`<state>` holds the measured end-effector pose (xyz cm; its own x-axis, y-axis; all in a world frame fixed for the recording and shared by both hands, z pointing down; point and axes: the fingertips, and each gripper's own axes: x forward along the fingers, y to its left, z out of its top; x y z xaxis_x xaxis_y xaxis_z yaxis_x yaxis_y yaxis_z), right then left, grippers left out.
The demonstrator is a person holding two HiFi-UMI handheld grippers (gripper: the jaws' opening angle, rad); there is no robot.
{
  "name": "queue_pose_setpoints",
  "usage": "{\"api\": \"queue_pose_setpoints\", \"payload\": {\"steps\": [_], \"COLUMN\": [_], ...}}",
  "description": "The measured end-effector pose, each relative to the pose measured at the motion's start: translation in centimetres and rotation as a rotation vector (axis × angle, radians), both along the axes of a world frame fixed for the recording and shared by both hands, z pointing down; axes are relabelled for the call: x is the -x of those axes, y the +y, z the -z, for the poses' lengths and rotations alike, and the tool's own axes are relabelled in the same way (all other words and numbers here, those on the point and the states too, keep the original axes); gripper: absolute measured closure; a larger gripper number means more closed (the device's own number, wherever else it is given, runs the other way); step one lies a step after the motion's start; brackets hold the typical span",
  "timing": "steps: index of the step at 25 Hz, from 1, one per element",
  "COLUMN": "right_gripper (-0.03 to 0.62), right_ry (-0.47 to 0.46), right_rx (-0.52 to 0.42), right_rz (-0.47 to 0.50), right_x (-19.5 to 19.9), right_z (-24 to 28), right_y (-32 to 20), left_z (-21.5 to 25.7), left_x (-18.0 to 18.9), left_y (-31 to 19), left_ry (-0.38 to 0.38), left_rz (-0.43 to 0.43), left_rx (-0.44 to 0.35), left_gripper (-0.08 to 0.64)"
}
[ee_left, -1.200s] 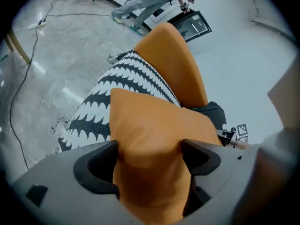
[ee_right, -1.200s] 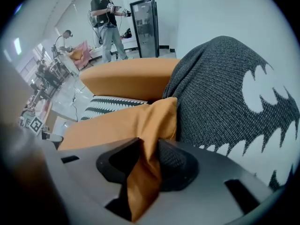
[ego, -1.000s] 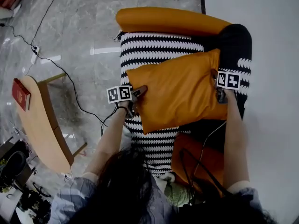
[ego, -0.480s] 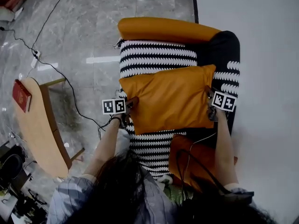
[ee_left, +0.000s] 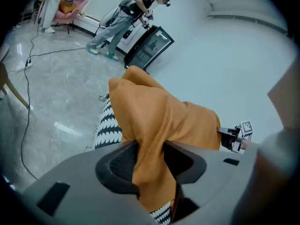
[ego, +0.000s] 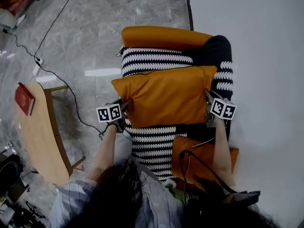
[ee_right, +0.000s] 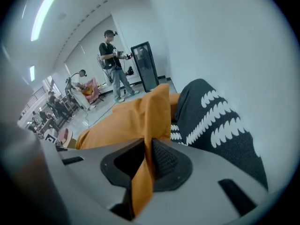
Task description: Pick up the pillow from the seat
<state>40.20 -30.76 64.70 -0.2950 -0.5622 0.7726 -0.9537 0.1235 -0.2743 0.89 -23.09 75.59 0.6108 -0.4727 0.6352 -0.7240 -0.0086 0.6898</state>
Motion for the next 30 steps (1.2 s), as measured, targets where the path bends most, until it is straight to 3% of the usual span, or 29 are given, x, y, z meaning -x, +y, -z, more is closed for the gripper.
{"api": "queue_pose_setpoints", "payload": {"steps": [8, 11, 14, 18, 24, 30], "right_gripper": [0.537, 0.537, 0.54, 0.541, 0.543, 0.545], "right_ry": [-0.02, -0.003, -0.008, -0.015, -0.022, -0.068], "right_rx": [-0.185, -0.227, -0.254, -0.295, -0.364, -0.376], "right_rz": [0.028, 0.054, 0.04, 0.004, -0.039, -0.081], "right_x": [4.1, 6.1, 5.8, 5.4, 8.1, 9.1], "right_z": [10.9, 15.1, 16.5, 19.3, 22.9, 23.5], "right_y": [3.1, 5.5, 6.5, 8.7, 15.5, 18.8], "left_z": [10.5, 14.9, 17.5, 21.4, 26.0, 28.8], "left_x": [5.0, 7.2, 7.3, 7.0, 9.8, 11.1], "left_y": [-1.5, -1.5, -2.3, -1.5, 3.3, 5.6], "left_ry": [-0.06, -0.06, -0.056, -0.041, -0.02, -0.026], "left_rz": [0.034, 0.068, 0.067, 0.042, 0.025, 0.018], "left_rx": [-0.265, -0.359, -0.431, -0.5, -0.585, -0.601], "left_gripper": [0.377, 0.383, 0.387, 0.388, 0.391, 0.391]}}
